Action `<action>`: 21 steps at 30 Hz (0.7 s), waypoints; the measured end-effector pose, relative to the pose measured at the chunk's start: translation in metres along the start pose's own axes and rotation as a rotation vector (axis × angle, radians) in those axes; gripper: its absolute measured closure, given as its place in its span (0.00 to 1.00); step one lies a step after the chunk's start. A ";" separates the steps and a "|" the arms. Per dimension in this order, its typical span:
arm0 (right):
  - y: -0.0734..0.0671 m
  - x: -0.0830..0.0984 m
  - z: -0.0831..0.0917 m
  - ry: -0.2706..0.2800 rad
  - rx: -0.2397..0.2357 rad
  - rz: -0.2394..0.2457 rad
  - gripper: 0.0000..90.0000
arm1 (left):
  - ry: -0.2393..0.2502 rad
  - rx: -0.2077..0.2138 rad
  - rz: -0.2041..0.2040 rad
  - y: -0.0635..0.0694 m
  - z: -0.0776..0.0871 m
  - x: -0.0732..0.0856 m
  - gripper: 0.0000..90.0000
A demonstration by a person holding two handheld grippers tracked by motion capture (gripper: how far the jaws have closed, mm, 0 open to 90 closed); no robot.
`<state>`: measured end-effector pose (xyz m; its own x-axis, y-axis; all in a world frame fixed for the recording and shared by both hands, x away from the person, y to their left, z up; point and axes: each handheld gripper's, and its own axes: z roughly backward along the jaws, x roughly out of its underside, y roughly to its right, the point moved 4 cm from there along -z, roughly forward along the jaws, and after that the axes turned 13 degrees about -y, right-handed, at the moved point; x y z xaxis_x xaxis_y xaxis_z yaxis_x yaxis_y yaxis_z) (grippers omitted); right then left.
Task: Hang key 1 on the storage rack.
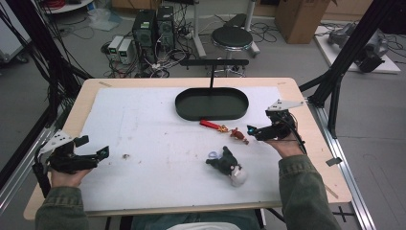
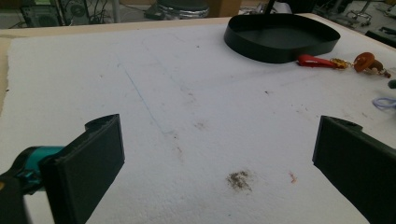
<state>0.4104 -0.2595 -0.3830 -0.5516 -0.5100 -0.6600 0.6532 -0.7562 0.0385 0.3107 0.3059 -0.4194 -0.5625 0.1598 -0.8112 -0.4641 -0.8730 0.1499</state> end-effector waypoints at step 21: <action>-0.018 -0.037 -0.027 -0.106 -0.043 0.103 0.01 | 0.004 -0.009 0.002 -0.002 0.000 0.000 0.03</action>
<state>0.4327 -0.2157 -0.3799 -0.5305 -0.6262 -0.5713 0.7294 -0.6806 0.0687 0.3112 0.3074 -0.4196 -0.5605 0.1562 -0.8133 -0.4569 -0.8774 0.1464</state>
